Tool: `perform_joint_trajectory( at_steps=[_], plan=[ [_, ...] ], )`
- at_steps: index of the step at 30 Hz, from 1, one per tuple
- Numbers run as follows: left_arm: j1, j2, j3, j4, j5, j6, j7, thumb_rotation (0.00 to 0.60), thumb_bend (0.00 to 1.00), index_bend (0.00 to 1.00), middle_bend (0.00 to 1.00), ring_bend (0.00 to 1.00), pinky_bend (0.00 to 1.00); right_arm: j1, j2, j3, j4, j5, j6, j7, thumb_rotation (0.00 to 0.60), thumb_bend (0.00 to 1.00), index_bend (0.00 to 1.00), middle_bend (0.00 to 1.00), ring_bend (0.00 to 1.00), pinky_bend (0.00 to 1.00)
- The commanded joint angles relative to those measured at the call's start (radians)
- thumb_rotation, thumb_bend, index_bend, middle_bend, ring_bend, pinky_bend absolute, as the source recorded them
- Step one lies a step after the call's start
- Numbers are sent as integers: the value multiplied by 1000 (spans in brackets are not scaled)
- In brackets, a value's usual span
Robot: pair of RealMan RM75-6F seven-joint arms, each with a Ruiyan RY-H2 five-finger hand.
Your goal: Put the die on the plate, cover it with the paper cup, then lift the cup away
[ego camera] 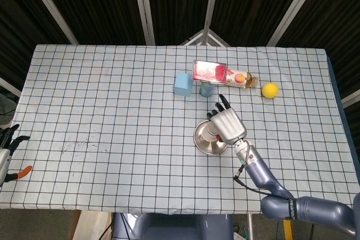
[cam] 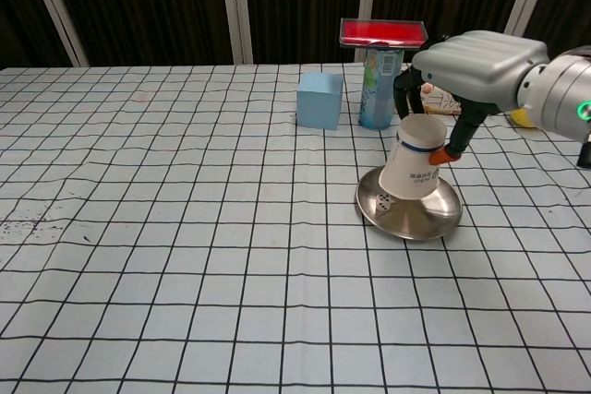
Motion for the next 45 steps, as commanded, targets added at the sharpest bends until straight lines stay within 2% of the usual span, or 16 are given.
perform_joint_trajectory(
  at_steps=[1,14,28,35,45],
  plan=[
    [-1,0,0,0,1,-1,-1,600,297,231,0,0,23,7,-13,-2,15,5,-7,1,600,328,549,469,230,0],
    [-1,2,0,3,1,-1,-6,600,296,231,0,0,24,9,-53,-25,71,8,-23,26,600,328,549,469,231,0],
    [-1,0,0,1,-1,-2,2,600,296,236,0,0,24,4,-47,-50,98,-14,-29,37,600,327,551,469,230,0],
    [-1,-1,0,0,-3,-2,6,600,296,237,0,0,24,-7,-8,-82,64,-42,-37,31,600,328,555,469,231,0],
    [1,1,3,-2,3,1,5,600,297,237,0,0,23,-16,28,-91,2,-60,-41,52,600,328,560,469,231,0]
  ],
)
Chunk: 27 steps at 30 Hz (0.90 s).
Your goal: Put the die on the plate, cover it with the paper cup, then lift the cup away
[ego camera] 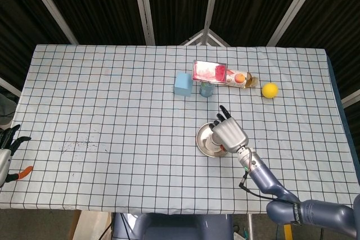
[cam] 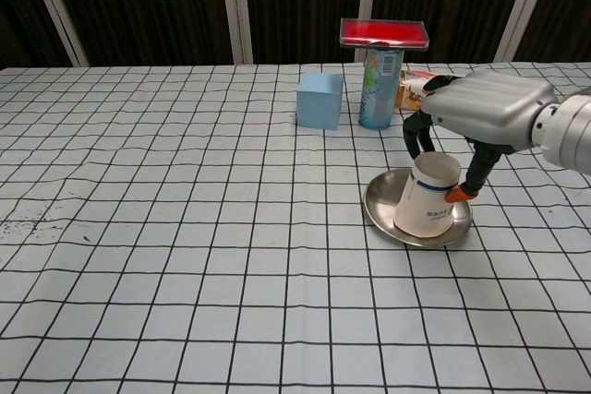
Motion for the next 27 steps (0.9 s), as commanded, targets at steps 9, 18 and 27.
perform_joint_trajectory(
  at_steps=[9,18,27],
  plan=[
    [-1,2,1,1,3,-2,-4,600,296,237,0,0,24,4,-10,16,-22,-2,-20,62,600,329,560,471,231,0],
    [-2,2,1,3,3,-4,-7,600,297,238,0,0,24,22,-48,29,5,-10,-43,97,600,328,560,471,231,0],
    [-4,2,1,5,1,-7,-6,600,296,239,0,0,24,35,-95,44,58,-34,-39,138,600,328,560,471,231,0]
  ],
)
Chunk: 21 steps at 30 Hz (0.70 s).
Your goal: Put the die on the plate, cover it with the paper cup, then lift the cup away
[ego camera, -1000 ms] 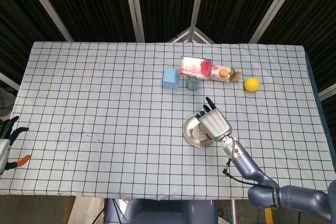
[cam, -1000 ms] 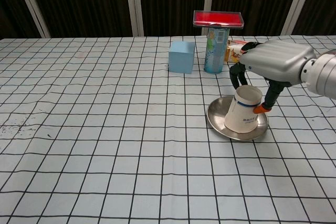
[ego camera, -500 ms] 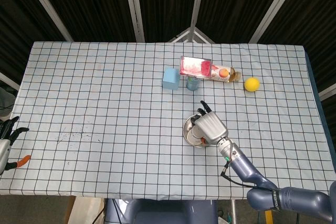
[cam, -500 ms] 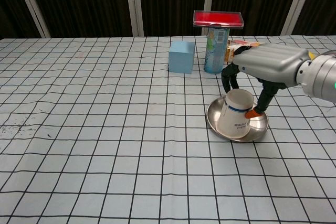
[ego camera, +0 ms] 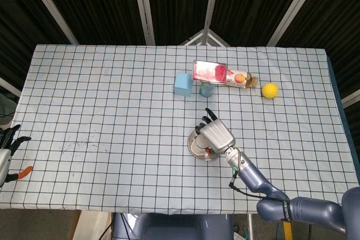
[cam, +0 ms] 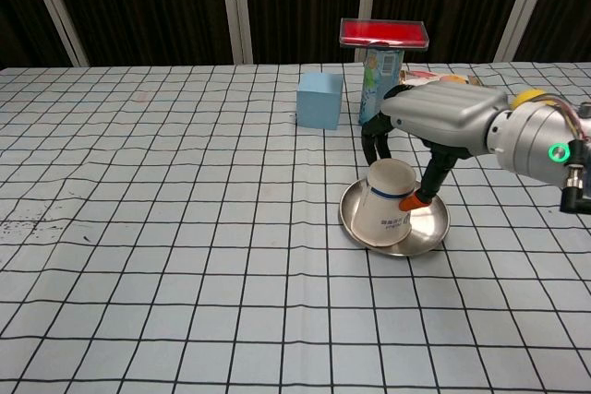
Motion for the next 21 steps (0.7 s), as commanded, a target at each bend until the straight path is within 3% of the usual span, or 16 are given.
perform_joint_trajectory(
  at_steps=[1,13,21],
  plan=[
    [0,0,0,0,0,0,1,600,297,239,0,0,24,1,-22,4,30,-15,11,16,600,328,560,471,231,0],
    [-2,-5,1,-3,-3,-2,17,600,296,240,0,0,24,-20,-51,-7,150,-12,41,-10,600,329,566,471,231,0],
    [-3,-9,1,-6,-6,-4,31,600,296,243,0,0,23,-37,-28,-28,150,-29,48,-21,600,329,574,471,230,0]
  ],
)
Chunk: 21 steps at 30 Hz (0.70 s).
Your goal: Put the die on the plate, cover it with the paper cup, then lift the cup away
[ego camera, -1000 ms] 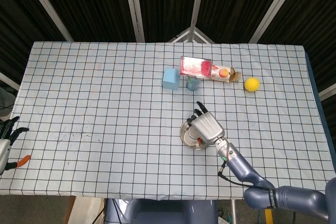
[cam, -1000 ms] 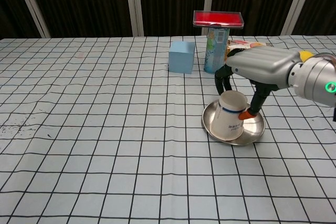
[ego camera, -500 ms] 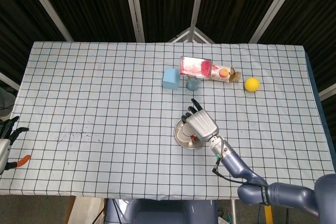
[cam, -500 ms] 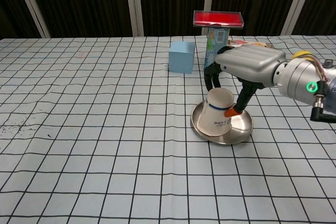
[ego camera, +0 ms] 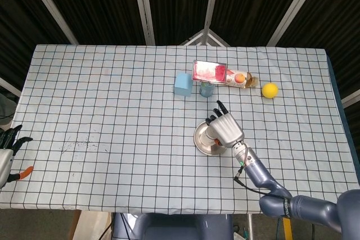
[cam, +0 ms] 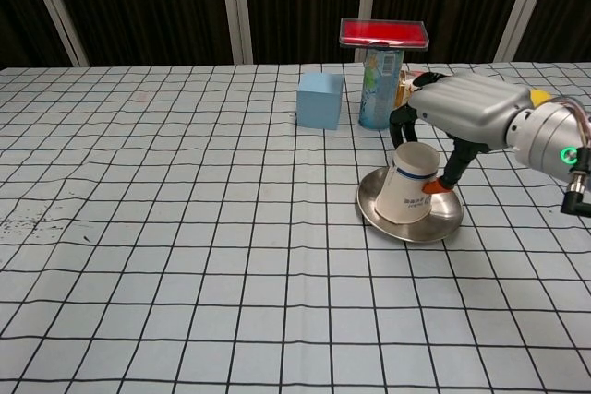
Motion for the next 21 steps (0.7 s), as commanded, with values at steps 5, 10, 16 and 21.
perform_joint_trajectory(
  at_steps=[5,10,16,21],
  plan=[
    [0,-2,0,-2,1,1,5,600,297,244,0,0,23,-16,40,-24,-37,-30,9,-7,600,331,582,472,231,0],
    [3,-1,3,-3,6,7,5,600,296,244,0,0,24,-25,75,-46,-87,-67,7,-3,600,332,586,475,231,0],
    [3,0,4,-4,8,6,2,600,297,245,0,0,23,-29,91,-55,-137,-86,4,-2,600,332,590,482,233,0],
    [2,1,5,-3,11,5,-1,600,296,245,0,0,23,-26,91,-47,-176,-77,-13,15,600,333,591,484,236,0]
  ],
)
